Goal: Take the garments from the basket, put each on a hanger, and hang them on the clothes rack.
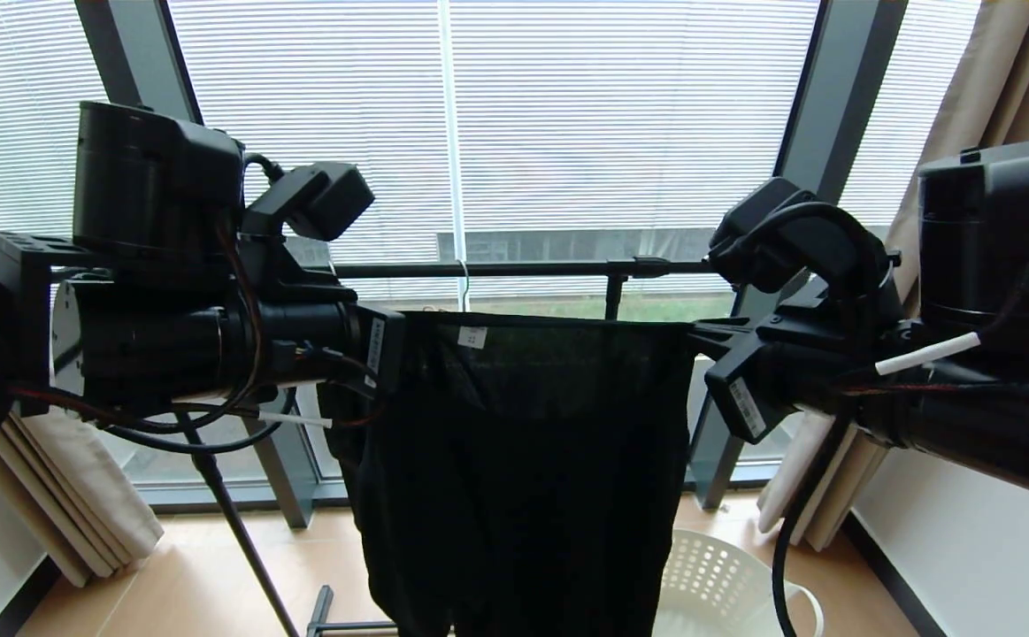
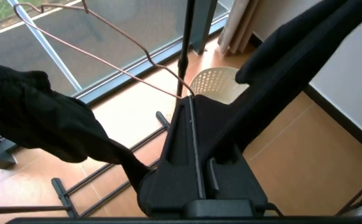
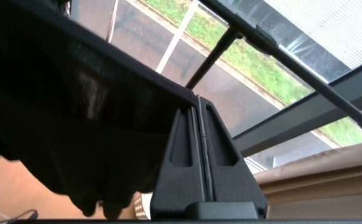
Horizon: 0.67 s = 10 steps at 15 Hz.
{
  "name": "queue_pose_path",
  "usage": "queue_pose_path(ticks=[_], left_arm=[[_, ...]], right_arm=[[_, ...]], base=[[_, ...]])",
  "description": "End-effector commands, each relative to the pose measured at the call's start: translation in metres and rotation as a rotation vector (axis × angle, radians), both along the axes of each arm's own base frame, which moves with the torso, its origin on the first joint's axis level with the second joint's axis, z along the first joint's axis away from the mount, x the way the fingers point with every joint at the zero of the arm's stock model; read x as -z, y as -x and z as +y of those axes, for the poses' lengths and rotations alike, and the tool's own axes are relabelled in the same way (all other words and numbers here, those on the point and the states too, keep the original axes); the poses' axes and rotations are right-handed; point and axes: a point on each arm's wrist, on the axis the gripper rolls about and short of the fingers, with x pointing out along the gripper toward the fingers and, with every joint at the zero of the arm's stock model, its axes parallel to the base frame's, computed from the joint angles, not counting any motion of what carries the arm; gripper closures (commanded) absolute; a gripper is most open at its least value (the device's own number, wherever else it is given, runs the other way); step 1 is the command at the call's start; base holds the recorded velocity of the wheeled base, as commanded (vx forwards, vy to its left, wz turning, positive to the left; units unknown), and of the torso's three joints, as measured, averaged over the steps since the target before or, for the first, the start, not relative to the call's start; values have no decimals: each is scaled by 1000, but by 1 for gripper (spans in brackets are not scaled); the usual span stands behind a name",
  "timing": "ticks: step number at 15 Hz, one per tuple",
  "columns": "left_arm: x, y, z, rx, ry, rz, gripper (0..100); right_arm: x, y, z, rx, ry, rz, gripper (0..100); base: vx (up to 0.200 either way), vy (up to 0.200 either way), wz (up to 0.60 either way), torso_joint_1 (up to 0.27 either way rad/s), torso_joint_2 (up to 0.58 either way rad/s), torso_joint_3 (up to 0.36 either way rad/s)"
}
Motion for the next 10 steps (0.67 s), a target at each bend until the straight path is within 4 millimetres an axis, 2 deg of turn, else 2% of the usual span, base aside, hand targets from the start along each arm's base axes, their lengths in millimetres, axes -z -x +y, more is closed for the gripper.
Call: queue_pose_path(ticks=[1, 5, 9, 10], left_arm=[[-7, -19, -12, 6, -5, -14, 100], [-29, -50, -33, 34, -13, -83, 100], [-44, -53, -58, 91, -7, -91, 100], [-44, -53, -58, 91, -7, -91, 100]], right_arm=[[-8, 21, -1, -58, 8, 9, 100], [-4, 53, 25, -217, 18, 36, 100], [3, 73, 69, -311, -63, 114, 100], [3, 73, 69, -311, -63, 114, 100]], base=[[0, 0, 0, 0, 0, 0], [0, 0, 0, 0, 0, 0], [0, 0, 0, 0, 0, 0], [0, 0, 0, 0, 0, 0]])
